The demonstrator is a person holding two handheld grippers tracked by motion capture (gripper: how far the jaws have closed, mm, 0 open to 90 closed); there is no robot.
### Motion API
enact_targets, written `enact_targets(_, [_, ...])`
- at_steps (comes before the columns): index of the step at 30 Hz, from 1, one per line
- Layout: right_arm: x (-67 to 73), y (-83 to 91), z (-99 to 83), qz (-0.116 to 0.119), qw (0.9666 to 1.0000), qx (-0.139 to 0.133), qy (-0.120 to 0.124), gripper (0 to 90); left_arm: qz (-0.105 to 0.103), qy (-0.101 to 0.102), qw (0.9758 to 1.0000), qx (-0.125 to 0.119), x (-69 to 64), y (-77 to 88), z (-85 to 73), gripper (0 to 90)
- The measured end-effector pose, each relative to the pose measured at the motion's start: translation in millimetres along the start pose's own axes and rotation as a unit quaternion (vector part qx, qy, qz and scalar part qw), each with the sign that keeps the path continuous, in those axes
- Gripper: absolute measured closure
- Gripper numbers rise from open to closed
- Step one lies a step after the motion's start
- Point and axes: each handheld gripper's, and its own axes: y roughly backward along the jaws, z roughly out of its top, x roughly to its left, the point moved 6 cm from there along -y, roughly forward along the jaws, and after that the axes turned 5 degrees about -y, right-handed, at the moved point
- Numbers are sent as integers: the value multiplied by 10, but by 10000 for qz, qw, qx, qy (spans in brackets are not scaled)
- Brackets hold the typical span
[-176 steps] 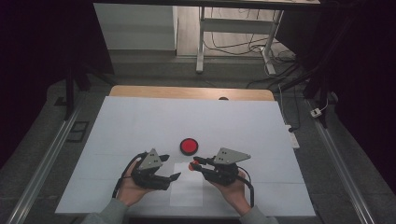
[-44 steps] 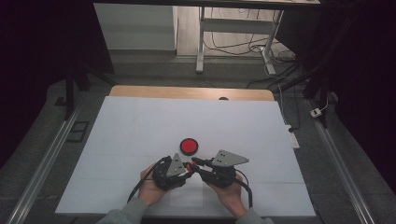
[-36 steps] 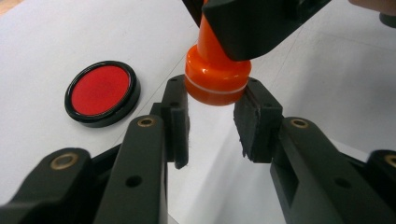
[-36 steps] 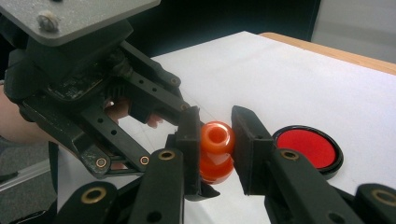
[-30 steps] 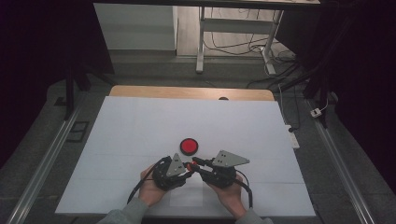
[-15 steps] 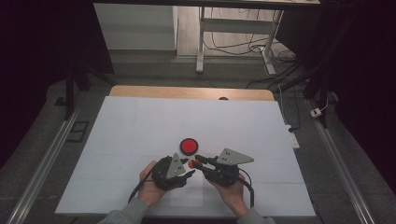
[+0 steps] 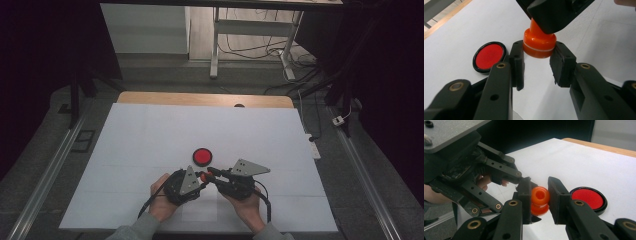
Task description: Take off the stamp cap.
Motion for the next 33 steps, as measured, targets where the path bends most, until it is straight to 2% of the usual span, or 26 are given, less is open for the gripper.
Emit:
enact_targets(3, [2, 6, 9, 20, 10000, -3, -45, 727, 103, -196, 9997, 131, -29, -17, -8, 654])
enact_targets(4, [2, 11, 22, 18, 10000, -26, -74, 727, 31, -246, 9996, 124, -57, -29, -5, 655])
enact_targets(6, [14, 19, 43, 22, 10000, -58, -72, 727, 22, -138, 9999, 83, -79, -34, 14, 655])
enact_targets(9, [33, 20, 38, -74, 9999, 24, 125, 727, 12, -50, 10000, 30, -47, -19, 3, 653])
enact_targets(24, [-29, 72, 61, -109, 9998, -146, 17, 726, -124, 264, 9996, -25, 57, 21, -81, 652])
enact_targets(33, [-60, 117, 92, -113, 9996, -252, -4, 725, -245, 509, 9981, -225, 124, 140, -168, 651])
